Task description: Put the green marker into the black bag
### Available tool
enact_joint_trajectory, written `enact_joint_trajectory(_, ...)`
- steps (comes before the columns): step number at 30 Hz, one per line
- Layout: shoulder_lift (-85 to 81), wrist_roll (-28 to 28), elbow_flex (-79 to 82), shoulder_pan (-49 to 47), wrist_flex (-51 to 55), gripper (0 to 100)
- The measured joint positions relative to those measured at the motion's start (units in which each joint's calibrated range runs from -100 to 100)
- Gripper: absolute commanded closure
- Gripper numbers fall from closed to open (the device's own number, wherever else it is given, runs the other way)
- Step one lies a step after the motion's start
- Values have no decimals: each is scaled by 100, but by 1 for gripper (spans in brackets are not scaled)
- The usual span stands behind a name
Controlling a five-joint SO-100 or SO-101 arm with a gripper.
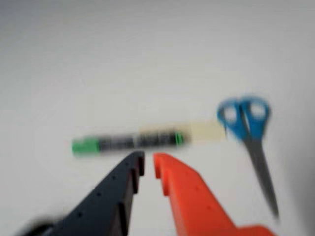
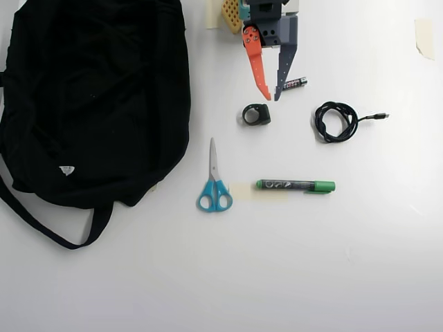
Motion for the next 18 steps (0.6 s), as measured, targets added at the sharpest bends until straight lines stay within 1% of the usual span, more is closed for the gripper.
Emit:
enact_joint_trajectory(3,880,0,-833,0,-464,98)
enact_joint_trajectory(9,2200,5,-1981,0,-1202,98)
enact_joint_trajectory(14,3155,5,-2909,0,-1537,98)
enact_joint_trajectory(18,3885,5,-3734,0,-1580,98)
